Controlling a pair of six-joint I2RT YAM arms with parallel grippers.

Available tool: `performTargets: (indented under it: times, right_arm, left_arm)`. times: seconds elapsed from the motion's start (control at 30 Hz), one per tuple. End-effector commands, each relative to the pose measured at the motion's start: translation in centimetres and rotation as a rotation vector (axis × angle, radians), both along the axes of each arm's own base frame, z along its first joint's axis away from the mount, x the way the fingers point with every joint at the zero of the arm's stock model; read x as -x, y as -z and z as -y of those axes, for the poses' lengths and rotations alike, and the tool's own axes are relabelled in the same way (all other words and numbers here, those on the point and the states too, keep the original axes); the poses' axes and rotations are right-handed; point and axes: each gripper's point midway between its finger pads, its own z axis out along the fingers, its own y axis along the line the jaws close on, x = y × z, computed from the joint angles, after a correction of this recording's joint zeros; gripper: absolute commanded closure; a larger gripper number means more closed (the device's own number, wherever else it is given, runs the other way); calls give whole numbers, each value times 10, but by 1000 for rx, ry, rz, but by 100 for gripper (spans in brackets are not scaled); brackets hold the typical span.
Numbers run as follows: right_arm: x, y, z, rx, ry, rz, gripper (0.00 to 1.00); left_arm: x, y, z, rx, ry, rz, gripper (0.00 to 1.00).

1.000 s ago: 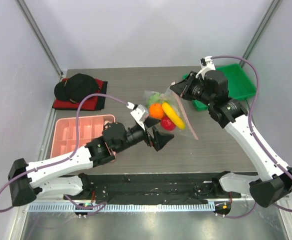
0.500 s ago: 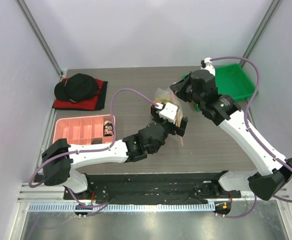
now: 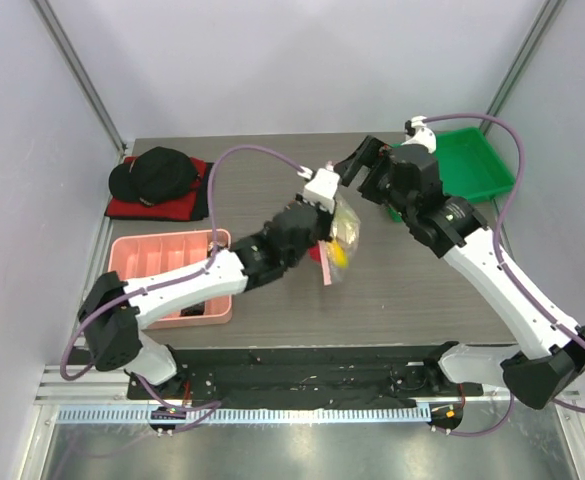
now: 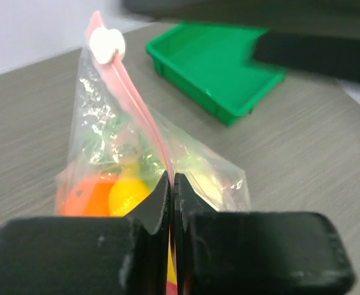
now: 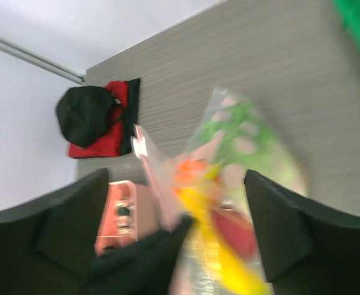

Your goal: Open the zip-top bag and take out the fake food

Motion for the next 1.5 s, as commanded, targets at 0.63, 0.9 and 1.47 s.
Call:
performTargets:
  times: [0.63, 0.9, 1.47]
  right_arm:
    - [60, 9, -39, 390, -1020, 871, 0]
    - [61, 21, -54, 229, -1180, 784, 17]
    - [78, 12, -64, 6, -1150, 710, 99]
  left_arm:
    - [68, -56, -69, 143, 1060, -305, 100]
    - [71, -58, -69, 155, 1073, -269, 100]
    - [40, -93, -54, 131, 711, -96, 30]
